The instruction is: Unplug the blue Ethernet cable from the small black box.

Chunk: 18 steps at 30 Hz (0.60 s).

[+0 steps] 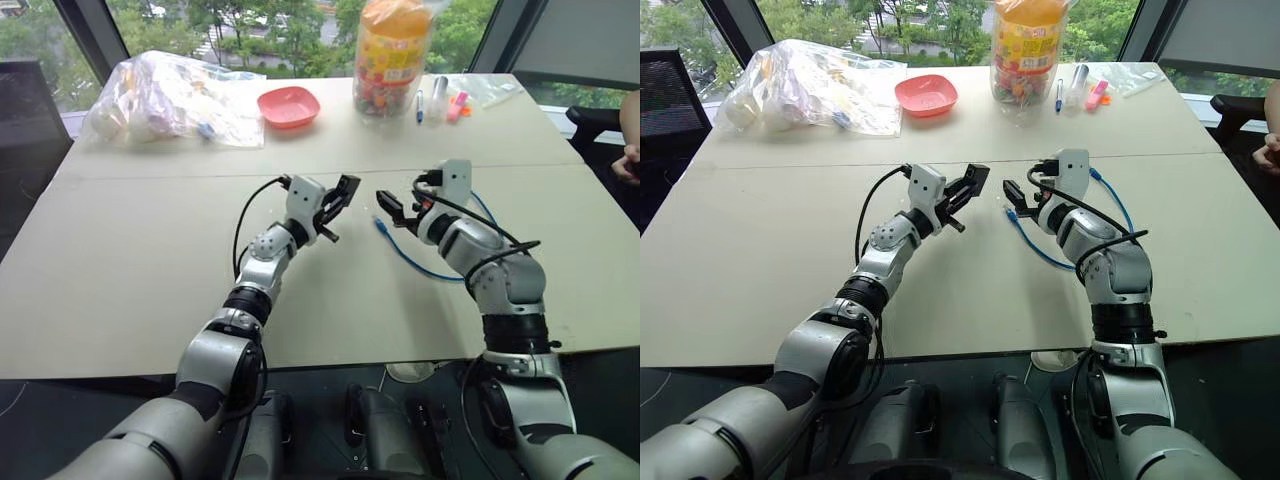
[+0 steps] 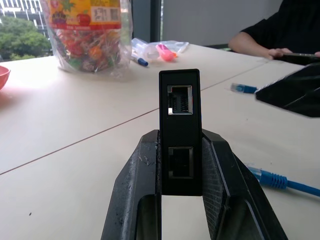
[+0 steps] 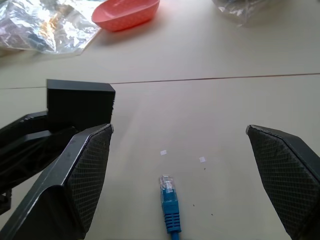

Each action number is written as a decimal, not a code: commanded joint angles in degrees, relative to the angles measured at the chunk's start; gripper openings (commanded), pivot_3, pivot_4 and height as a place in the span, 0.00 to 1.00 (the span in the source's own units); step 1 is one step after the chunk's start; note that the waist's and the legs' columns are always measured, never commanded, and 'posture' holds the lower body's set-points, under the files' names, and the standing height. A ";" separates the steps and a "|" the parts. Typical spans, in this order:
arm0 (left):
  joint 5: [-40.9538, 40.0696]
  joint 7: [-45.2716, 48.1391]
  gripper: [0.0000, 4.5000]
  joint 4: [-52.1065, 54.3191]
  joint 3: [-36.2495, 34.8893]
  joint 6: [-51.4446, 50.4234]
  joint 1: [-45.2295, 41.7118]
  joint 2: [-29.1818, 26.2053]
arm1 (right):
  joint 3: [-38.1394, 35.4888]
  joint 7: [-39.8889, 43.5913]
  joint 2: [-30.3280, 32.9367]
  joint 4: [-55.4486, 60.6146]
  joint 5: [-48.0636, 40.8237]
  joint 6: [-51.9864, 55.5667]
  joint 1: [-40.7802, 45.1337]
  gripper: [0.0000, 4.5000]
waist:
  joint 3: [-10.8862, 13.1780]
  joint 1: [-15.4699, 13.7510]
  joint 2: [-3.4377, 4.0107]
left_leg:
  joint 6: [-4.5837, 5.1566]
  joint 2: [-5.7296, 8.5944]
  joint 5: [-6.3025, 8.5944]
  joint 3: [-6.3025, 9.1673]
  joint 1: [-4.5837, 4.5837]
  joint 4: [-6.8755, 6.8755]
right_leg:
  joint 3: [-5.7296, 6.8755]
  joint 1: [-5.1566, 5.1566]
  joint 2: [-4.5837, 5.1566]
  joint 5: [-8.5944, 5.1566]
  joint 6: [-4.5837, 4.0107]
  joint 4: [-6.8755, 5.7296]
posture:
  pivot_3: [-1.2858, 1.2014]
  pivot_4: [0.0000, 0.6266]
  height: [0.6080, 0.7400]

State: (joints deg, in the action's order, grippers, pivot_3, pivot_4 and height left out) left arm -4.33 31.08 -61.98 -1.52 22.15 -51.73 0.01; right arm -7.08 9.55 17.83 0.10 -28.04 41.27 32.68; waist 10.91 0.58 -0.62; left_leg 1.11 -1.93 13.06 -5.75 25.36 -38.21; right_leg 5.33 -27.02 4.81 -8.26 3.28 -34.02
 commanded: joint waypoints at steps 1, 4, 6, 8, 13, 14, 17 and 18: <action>1.04 2.00 0.21 -1.11 0.56 3.03 -0.05 -0.98 | -1.30 0.68 0.06 3.70 0.36 -1.15 -1.01 1.00 | 0.00 0.03 0.00 | 0.00 0.00 0.00 0.00 0.00 0.00 | 0.00 0.00 0.00 0.00 0.00 0.00 | 0.52 0.24 1.00; 1.00 4.43 0.50 -1.44 0.92 3.41 1.14 -1.50 | -1.30 1.09 0.10 4.11 0.91 -1.87 -1.21 1.00 | 0.00 0.13 0.00 | -0.01 -0.01 0.00 -0.01 0.00 0.01 | 0.01 -0.01 -0.01 0.01 -0.04 0.00 | 0.52 0.24 1.00; 0.34 4.82 0.70 -0.76 0.22 3.02 1.78 -1.97 | -1.11 1.44 0.22 4.16 1.42 -2.33 -1.18 1.00 | 0.00 0.16 0.00 | 0.00 -0.02 0.00 -0.02 -0.02 0.01 | 0.01 -0.01 -0.01 0.02 -0.04 -0.01 | 0.52 0.24 1.00; -0.17 5.09 0.88 0.69 -0.34 1.81 2.19 -2.91 | -1.08 1.79 0.31 4.38 1.68 -2.47 -1.26 1.00 | 0.00 0.15 0.00 | -0.01 -0.02 0.00 -0.01 -0.02 0.01 | 0.01 -0.01 -0.01 0.02 -0.04 -0.01 | 0.52 0.24 1.00; -2.56 10.29 0.96 13.71 -0.47 -5.59 6.06 -8.42 | -0.95 3.61 1.65 5.88 2.64 -2.66 -2.52 1.00 | 0.00 0.21 0.00 | -0.01 -0.04 0.00 -0.01 -0.02 0.02 | 0.01 -0.02 -0.01 0.04 -0.08 -0.03 | 0.52 0.24 1.00; -2.74 10.66 0.96 16.59 -0.22 -7.10 7.05 -9.39 | -1.01 3.94 1.90 6.10 2.71 -2.69 -2.78 1.00 | 0.00 0.22 0.00 | -0.01 -0.04 0.00 -0.01 -0.02 0.02 | 0.01 -0.02 -0.01 0.05 -0.10 -0.02 | 0.52 0.24 1.00; -5.69 14.65 0.96 30.87 -0.53 -17.45 11.93 -15.74 | -1.28 6.58 3.89 7.74 2.59 -2.94 -4.75 1.00 | 0.00 0.29 0.01 | -0.01 -0.05 0.00 -0.02 -0.01 0.03 | 0.00 -0.04 -0.01 0.09 -0.16 -0.03 | 0.52 0.24 1.00; -6.27 15.30 0.96 34.41 -0.61 -20.13 13.28 -17.49 | -1.45 7.95 4.62 8.50 2.20 -3.10 -5.55 1.00 | 0.00 0.23 0.01 | -0.01 -0.04 0.00 -0.02 -0.01 0.04 | 0.00 -0.04 -0.01 0.08 -0.17 -0.03 | 0.52 0.24 1.00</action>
State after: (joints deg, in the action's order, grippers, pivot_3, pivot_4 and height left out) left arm -8.85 45.16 -33.11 -1.37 4.99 -38.50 -16.73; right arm -7.43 15.97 21.78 5.01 -25.34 39.48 27.04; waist 10.91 0.81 -0.61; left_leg 1.10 -1.97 13.06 -5.77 25.35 -38.17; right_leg 5.33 -27.06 4.79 -8.18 3.11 -34.05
